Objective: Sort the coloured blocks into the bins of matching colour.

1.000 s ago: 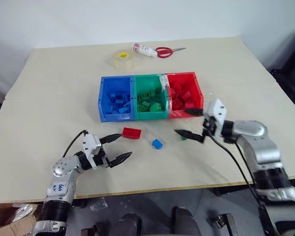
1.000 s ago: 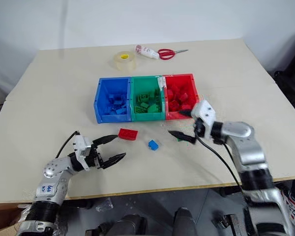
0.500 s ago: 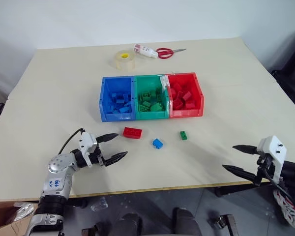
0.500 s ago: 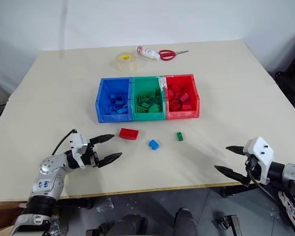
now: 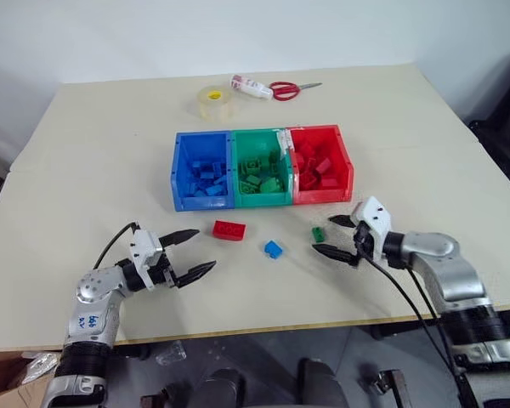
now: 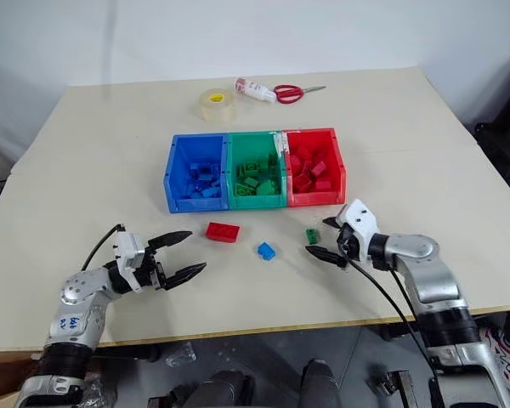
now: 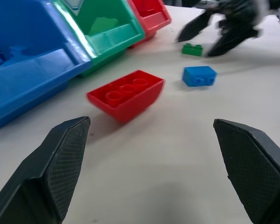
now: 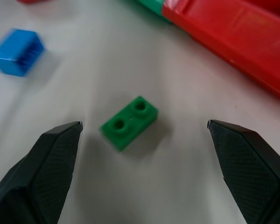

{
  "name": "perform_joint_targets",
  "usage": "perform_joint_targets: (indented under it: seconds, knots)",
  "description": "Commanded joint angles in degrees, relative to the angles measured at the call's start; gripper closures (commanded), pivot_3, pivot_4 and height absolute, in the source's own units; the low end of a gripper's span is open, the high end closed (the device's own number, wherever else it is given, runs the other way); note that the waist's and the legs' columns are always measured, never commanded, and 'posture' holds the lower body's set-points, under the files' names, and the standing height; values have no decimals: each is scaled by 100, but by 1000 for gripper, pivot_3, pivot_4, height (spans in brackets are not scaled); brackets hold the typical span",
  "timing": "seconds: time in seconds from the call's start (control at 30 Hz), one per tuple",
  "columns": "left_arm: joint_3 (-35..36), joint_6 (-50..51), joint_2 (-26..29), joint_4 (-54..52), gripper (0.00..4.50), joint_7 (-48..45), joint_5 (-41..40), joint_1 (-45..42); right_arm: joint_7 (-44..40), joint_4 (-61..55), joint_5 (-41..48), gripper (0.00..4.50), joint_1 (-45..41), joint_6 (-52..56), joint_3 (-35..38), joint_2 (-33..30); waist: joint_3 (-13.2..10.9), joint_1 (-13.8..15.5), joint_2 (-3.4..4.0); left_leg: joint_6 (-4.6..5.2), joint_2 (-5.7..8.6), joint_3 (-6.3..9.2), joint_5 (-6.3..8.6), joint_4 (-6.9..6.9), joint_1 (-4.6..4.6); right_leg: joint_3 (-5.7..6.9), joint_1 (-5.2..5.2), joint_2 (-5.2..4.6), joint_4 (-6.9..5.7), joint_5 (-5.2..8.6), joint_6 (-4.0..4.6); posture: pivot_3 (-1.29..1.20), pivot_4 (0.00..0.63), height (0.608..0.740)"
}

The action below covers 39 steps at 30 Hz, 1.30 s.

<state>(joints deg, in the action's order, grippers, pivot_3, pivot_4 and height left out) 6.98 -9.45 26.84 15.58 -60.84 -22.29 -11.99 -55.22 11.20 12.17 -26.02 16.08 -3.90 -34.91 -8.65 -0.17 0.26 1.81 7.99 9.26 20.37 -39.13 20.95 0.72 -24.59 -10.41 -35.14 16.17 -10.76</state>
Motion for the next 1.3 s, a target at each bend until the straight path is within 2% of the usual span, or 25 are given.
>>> perform_joint_targets:
  seconds: [0.03, 0.1, 0.33, 0.37, 0.4, 0.5, 0.73, 0.97, 1.13, 1.3]
  knots:
    - [176, -20, 56, -356, 0, 120, -114, 180, -79, 168, -80, 187, -61, -206, -7, -14, 0, 2, 0, 0, 0, 1, 0, 0, 0, 0, 0, 0, 0, 0, 0, 0, 150, 740]
    - [215, 12, 56, -517, 0, 196, -127, 351, -136, 115, -5, 609, -34, -216, 26, -12, 0, -4, 0, 0, -1, -1, 0, 0, -1, -1, 1, 0, 0, 0, 0, 0, 150, 740]
    - [203, 110, 23, -832, 0, 333, -143, 585, -183, -82, 85, 3098, -38, -215, 79, 19, 0, 10, 0, -1, -1, -2, 0, -3, -1, -2, 2, 1, 0, 0, 0, 0, 150, 740]
    - [196, 113, 17, -843, 0, 339, -139, 578, -193, -193, 130, 3098, -59, -190, 87, 32, 0, 6, 0, -1, -1, -2, 0, -4, -1, -2, 2, 1, -1, 0, 0, 0, 150, 740]
    - [189, 114, 14, -850, 0, 345, -136, 573, -200, -282, 164, 3514, -78, -162, 93, 41, 0, 2, 0, -1, -1, -3, 0, -3, -1, -2, 2, 1, -1, 0, 0, 0, 150, 740]
    - [166, 111, 11, -867, 0, 351, -137, 571, -186, -482, 260, 4052, -179, -127, 127, 94, 0, 0, 0, -2, -3, -4, 1, -1, -1, -2, 0, 2, 0, 0, 0, 0, 150, 740]
    - [120, 115, -10, -869, 0, 366, -136, 543, -166, -520, 434, 4052, -906, -100, 76, 411, 0, -16, 1, -2, -4, -6, 1, -1, -1, -2, -1, 3, 1, 0, 0, 0, 150, 740]
    - [87, 79, -62, -844, 0, 380, -115, 527, 246, 1152, -115, 4052, -2489, -758, -244, 1401, 0, -84, 1, -4, -6, -6, 2, 2, -3, -2, -5, 4, -5, 0, 0, 0, 150, 740]
    - [95, 61, -97, -878, 0, 413, -100, 543, 510, 2223, -419, 2306, -3113, -1423, -226, 1794, 1, -146, 1, -4, -2, 11, 2, 2, -3, 3, -18, 4, -41, -6, 14, 0, 150, 740]
    - [119, 68, -91, -923, 0, 424, -119, 612, 298, 2067, -329, 631, -2986, -1542, -156, 1699, 1, -177, 1, 0, 2, 14, 4, 2, -1, 3, -24, 4, -44, -12, 25, 0, 150, 740]
